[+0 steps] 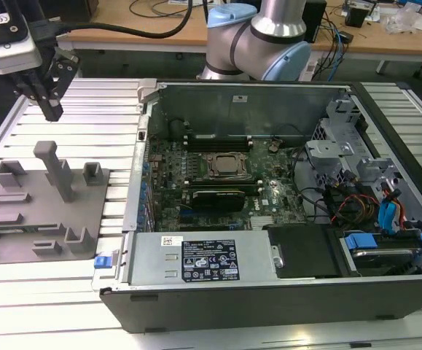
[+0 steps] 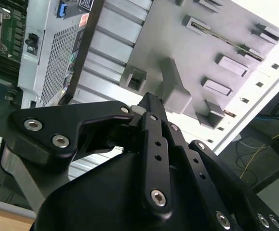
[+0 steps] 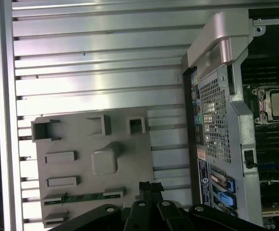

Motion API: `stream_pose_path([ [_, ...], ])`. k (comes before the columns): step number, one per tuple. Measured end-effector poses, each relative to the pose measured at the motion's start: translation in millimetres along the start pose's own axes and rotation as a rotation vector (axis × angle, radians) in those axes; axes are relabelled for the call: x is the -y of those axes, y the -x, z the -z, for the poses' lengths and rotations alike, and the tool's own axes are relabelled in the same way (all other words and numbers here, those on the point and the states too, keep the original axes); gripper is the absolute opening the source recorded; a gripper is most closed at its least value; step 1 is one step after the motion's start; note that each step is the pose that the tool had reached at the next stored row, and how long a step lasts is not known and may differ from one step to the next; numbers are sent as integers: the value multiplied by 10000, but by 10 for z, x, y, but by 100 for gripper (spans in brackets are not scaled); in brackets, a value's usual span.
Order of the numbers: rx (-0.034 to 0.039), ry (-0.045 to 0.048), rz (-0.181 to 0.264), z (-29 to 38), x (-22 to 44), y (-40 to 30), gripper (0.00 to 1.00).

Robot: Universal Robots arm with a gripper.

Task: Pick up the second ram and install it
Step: 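Reach for the second ram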

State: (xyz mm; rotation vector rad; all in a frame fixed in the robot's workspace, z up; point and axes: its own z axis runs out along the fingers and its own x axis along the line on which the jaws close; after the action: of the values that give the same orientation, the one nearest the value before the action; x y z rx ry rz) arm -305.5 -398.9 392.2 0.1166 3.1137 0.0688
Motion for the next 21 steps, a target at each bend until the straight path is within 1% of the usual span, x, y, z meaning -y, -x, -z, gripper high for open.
stream_pose_path([
  [3, 0, 0, 1, 0, 5, -60, 11],
  [6, 0, 0, 0, 1, 13, -168, 11],
  [11, 0, 0, -1, 2, 20, -275, 11],
  [12, 0, 0, 1, 2, 24, -316, 11],
  [14, 0, 0, 1, 2, 27, -355, 11],
  [15, 0, 0, 0, 3, 30, -398, 11],
  [19, 0, 0, 0, 3, 35, -462, 11],
  [21, 0, 0, 0, 4, 40, -532, 11],
])
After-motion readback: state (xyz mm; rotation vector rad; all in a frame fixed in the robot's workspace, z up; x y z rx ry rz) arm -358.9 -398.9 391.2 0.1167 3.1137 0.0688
